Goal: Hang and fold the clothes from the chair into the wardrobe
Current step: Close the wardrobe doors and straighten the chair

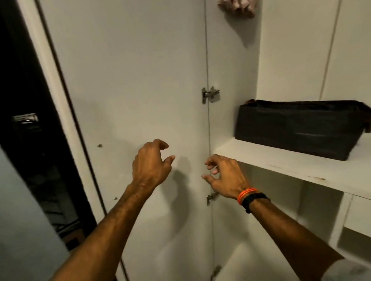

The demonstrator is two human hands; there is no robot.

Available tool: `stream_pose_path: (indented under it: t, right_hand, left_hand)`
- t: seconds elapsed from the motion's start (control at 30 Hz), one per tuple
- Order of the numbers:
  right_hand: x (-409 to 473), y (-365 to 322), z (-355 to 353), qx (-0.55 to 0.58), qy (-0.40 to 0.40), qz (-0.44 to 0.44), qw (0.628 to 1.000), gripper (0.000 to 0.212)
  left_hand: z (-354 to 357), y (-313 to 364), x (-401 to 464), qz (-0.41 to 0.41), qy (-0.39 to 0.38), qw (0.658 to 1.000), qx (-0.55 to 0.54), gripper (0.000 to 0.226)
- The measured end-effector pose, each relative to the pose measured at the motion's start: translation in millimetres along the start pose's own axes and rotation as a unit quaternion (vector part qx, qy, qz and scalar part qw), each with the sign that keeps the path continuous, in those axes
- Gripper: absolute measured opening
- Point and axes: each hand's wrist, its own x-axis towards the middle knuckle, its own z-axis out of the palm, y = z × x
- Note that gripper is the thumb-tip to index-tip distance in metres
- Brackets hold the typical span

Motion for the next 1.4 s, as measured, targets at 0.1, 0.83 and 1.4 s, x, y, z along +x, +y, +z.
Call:
stream_pose_path:
  t: [0.1, 0.83, 1.4]
  right_hand:
    - [4.8, -48.4, 38.3, -0.004, -0.024, -0.024, 0.999, 0.038]
    - [-4.0, -227.0, 166.1, -0.106, 0.101, 0.057, 0.988, 0.057]
    - [-135.9, -66.0, 4.6, -0.169, 0.352, 0.063, 0.919, 0.034]
  left_hand:
    - [-38.8, -31.9, -10.6, -0.018, 0.075, 0.997, 0.013, 0.031]
    - [-114.0, -126.9, 10.0, 0.109, 0.158, 0.956, -0.222, 0.051]
    - [14.4, 76.5, -34.4, 0.441, 0.142, 0.82, -0.337, 0.042]
